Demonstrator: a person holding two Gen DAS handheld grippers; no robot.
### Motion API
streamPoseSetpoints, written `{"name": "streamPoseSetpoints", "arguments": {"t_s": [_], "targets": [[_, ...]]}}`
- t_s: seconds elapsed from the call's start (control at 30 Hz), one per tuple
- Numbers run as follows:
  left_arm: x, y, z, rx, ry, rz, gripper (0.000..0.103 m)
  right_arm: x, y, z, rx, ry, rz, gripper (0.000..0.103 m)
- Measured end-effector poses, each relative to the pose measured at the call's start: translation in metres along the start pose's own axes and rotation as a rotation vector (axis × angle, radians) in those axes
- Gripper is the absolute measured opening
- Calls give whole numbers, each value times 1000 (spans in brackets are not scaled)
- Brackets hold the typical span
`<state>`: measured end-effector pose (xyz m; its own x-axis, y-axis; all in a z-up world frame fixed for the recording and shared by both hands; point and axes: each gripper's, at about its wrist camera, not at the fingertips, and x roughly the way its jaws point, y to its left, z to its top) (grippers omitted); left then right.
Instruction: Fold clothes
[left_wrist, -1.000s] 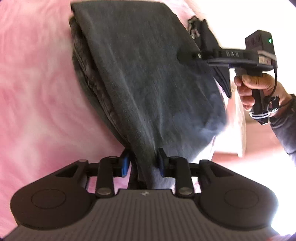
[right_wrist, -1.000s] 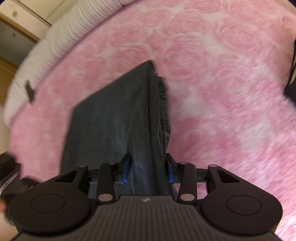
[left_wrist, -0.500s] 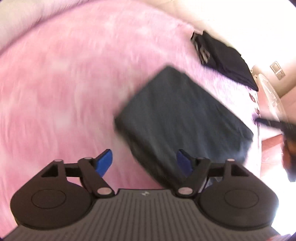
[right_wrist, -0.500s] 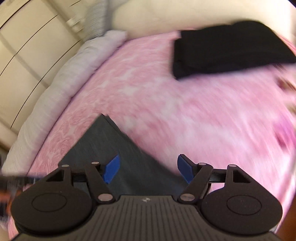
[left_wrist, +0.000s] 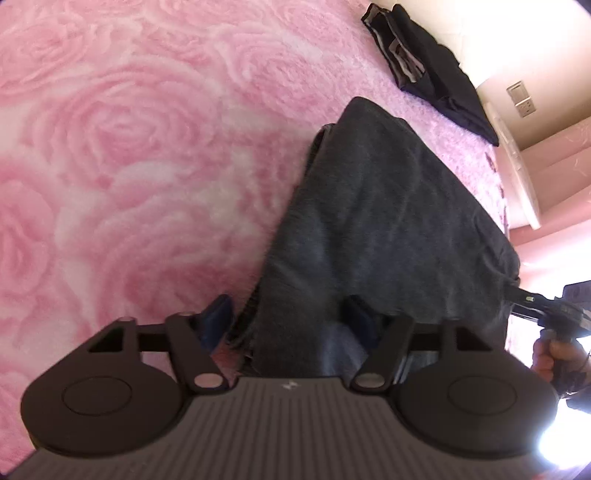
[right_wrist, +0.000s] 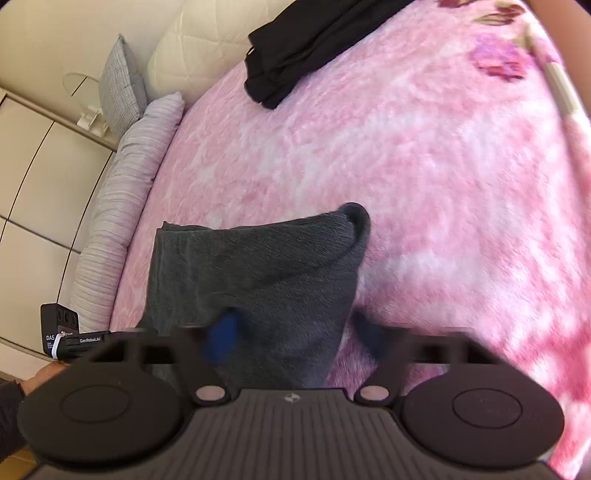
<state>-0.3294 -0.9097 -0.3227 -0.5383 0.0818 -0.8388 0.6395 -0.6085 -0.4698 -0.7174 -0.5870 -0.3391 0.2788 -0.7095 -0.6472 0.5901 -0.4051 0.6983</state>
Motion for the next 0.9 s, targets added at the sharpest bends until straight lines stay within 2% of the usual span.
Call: {"name": "streamPoseSetpoints", "arguments": {"t_s": [0.1,0.2,0.27,0.33,0.37,0.4,0.43,0.47,0.5,0.53,0.57,0.6,0.63,0.7,0.8,0.87,0.9], "targets": [[-8,-8,-11,-12,-35,17,48,0,10,24,-35,50,3,19],[-16,-26,-30,-64,-66,10,34,-13,43,70,-216,55,6,17],[-17,-45,-49,-101,-82,-11,28,-11,61,106,-311,65,-14,20],[-16,-66,-69,-133,-137,14,29,6,65,137,-334,127,-44,24],[-16,-71,-75,-143,-166,35,30,15,64,144,-354,135,-71,30],[-16,-76,-80,-153,-194,55,32,23,63,146,-377,139,-107,38],[-18,-79,-82,-152,-217,71,35,26,61,145,-381,134,-147,39],[-22,-82,-83,-139,-231,95,40,28,60,144,-383,129,-188,44],[-26,-85,-85,-123,-244,121,45,21,61,137,-400,88,-200,49],[-33,-90,-85,-80,-256,167,47,13,62,130,-418,45,-210,52],[-40,-96,-86,-37,-267,212,50,4,65,118,-452,12,-234,62],[-47,-102,-86,9,-279,259,52,-6,68,105,-488,-20,-260,64],[-55,-112,-88,85,-289,320,54,-14,72,90,-524,-33,-265,64],[-62,-133,-92,264,-296,408,66,-25,83,52,-624,-16,-270,64],[-55,-171,-110,668,-273,525,69,-39,100,-5,-770,17,-266,64],[-37,-188,-133,950,-252,564,69,-41,107,-39,-847,54,-254,63],[-29,-196,-143,1089,-240,580,66,-40,109,-51,-868,75,-248,59]]}}
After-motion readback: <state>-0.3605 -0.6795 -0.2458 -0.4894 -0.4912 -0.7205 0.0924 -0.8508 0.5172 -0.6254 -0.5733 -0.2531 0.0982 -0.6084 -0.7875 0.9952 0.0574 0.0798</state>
